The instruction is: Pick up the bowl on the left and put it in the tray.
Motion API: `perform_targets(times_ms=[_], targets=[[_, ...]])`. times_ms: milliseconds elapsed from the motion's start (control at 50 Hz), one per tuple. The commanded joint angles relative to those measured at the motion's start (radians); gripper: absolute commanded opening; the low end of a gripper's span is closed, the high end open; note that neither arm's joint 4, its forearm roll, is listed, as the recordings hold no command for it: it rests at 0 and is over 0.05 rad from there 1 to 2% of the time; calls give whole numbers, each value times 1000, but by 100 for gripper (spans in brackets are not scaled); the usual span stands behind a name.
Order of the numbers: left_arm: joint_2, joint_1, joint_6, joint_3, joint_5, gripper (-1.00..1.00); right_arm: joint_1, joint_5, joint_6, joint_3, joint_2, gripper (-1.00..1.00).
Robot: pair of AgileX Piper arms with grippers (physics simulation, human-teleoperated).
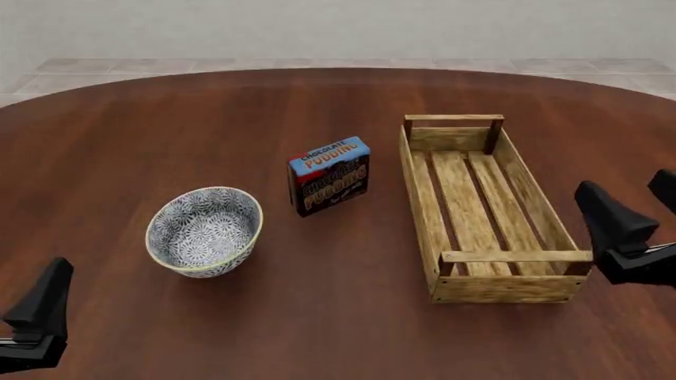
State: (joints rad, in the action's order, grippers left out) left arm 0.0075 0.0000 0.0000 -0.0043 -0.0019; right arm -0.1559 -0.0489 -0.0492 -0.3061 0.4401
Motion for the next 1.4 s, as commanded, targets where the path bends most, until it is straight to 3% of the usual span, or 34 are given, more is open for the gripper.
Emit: perform_targets(times_ms=[20, 420, 860, 1400], targets=[[0, 0, 0, 0, 0, 100, -16, 60, -19, -134, 78, 100], [0, 0, 0, 0, 0, 100, -91, 99, -51, -310, 220, 100], [0, 0, 0, 0, 0, 100, -291, 128, 42, -480, 466, 100], [0, 0, 0, 0, 0, 100, -423, 105, 87, -611, 714, 100]])
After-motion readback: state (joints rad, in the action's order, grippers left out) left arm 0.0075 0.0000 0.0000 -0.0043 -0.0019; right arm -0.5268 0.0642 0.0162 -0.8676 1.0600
